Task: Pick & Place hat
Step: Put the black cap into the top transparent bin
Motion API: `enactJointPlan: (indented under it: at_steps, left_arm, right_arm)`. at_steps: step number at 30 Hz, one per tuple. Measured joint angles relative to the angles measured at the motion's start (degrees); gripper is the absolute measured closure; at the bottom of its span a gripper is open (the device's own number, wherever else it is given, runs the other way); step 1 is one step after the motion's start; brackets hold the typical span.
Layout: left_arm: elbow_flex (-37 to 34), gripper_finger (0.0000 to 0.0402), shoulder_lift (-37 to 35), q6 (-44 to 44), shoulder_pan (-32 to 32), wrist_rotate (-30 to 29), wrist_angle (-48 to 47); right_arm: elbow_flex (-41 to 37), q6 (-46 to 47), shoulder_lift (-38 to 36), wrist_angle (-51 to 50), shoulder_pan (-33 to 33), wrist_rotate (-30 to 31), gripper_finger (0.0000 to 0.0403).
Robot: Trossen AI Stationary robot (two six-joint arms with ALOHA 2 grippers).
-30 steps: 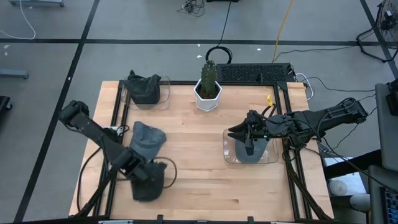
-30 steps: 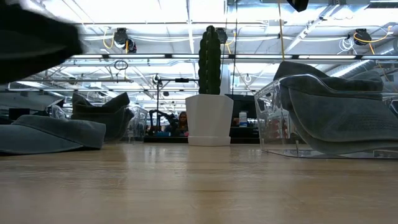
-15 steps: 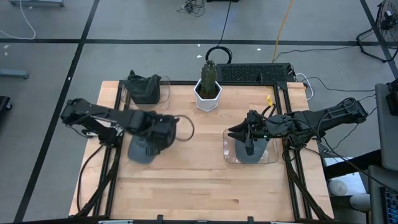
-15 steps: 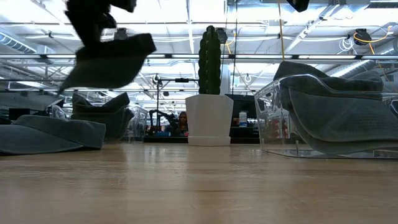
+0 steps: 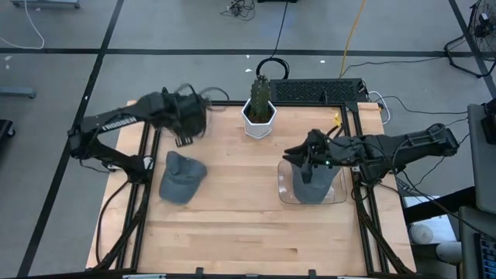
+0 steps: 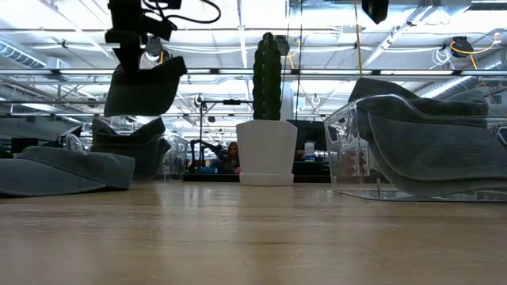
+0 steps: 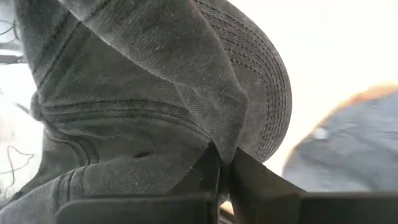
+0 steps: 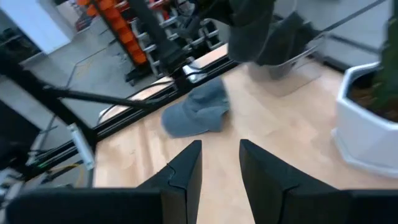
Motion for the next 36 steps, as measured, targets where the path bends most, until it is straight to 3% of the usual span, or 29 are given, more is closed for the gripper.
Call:
enactJointPlan:
  at_steps: [6,13,18,25,33,36]
  left_arm:
    - [0.0,0.0392,-0.4,8.0,9.5,-0.5,1.3]
    - [-5.0,0.0395,-2.3,10.1,15.2,-4.3,9.2]
    - [-11.8,0.0390,-4.7,13.2,16.0,-6.6,14.5]
    - [-16.7,0.0386,-7.2,7.2,15.7,-5.9,17.3]
    - [-25.7,0.0392,-7.7,10.8,15.8,-5.7,23.8]
    - [-28.3,0.0372,-7.7,9.1,15.8,-5.7,24.8]
  right_arm:
    - [0.0,-2.5,0.0,0.4,-6.6,3.1,0.0307]
    - [0.0,-3.2,0.0,2.6,-14.3,4.3,0.0307]
    - [0.0,-3.2,0.0,4.3,-17.6,4.0,0.0307]
    - [0.0,-1.8,0.0,4.3,-20.8,4.0,0.0307]
    - [0.0,-0.1,0.0,4.3,-24.1,3.9,0.0307]
    - [0.0,-0.1,0.0,4.3,-24.7,4.0,0.0307]
